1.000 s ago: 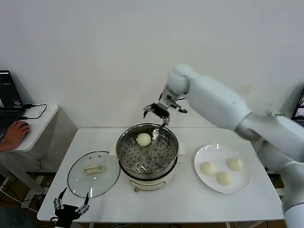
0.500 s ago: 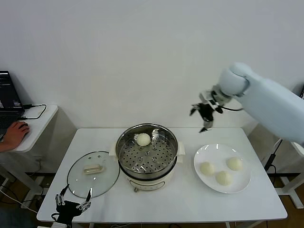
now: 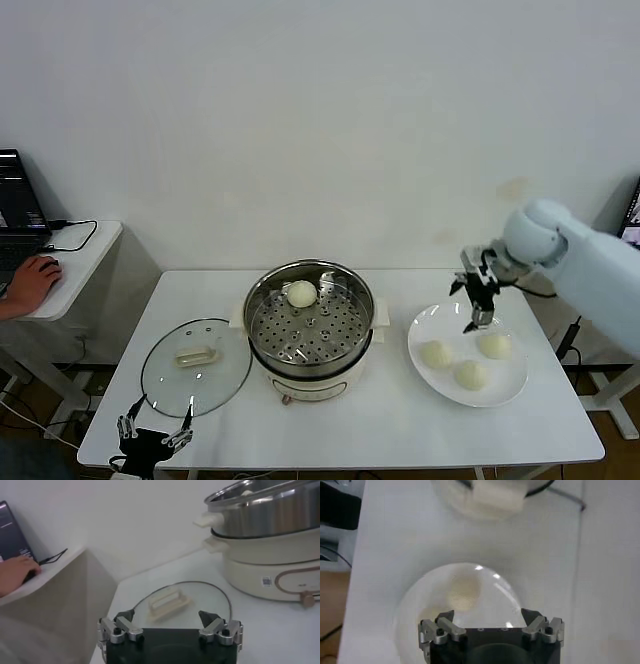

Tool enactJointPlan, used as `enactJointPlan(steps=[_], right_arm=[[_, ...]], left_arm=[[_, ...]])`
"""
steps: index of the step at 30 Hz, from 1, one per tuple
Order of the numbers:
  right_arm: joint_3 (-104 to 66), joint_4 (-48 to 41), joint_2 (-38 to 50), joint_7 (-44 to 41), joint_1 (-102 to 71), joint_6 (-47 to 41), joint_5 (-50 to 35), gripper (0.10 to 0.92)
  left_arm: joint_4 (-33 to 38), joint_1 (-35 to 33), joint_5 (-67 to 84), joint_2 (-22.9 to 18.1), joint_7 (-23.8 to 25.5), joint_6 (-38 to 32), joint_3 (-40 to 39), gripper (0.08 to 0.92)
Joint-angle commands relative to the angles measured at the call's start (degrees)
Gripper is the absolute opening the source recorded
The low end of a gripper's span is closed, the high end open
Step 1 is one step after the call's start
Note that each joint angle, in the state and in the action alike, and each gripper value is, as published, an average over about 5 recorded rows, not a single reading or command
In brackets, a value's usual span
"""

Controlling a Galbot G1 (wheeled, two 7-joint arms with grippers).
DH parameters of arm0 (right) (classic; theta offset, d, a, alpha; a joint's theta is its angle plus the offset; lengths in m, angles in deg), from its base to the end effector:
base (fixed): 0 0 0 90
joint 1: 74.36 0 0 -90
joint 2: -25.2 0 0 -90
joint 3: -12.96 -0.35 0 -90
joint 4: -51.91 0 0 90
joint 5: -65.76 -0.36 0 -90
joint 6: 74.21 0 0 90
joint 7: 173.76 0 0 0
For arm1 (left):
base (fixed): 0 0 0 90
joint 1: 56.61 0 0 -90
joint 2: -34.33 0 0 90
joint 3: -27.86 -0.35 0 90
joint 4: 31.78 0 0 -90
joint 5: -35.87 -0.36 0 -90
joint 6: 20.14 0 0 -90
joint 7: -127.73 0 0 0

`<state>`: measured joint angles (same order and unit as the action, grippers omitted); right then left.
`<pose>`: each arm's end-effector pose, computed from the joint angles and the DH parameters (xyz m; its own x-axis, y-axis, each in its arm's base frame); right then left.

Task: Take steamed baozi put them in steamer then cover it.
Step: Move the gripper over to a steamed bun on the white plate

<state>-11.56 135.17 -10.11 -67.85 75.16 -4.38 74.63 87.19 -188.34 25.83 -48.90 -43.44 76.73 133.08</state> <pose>0.4994 -0.1321 -0.1218 -0.1691 -0.1234 0.9778 -0.9824 -0.0589 -0.1773 0.1172 0.1028 -0.3252 -0.9341 -0.0755 0.3489 0.0640 0.9261 0.3718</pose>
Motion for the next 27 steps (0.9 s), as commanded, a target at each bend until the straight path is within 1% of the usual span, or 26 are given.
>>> enactJointPlan(steps=[1,5,11,27], right_arm=[[-6.7,-0.8,-1.1,5.9,-12.5,-2.0,3.1,0.823],[-6.9,-2.0,-3.1,8.2,-13.6,-1.8,4.6,0.823],[-6.7,-2.5,-5.0,8.6,-14.2,-2.0,6.2,0.823],[-6.8,-7.3,-9.3,8.8,-14.6,-1.2,8.4,0.823]], left_arm=[[-0.3,-0.8,-0.3,-0.3,-0.1,0.0,0.1,0.823],[-0.4,-0.6,-0.5,-0.6,-0.1,0.0,0.0,0.823],[-0.6,-0.6,-0.7,-0.5,-0.1,0.0,-0.2,0.823],[-2.1,0.1,-0.8,-0.3,0.0,0.1,0.0,0.823]])
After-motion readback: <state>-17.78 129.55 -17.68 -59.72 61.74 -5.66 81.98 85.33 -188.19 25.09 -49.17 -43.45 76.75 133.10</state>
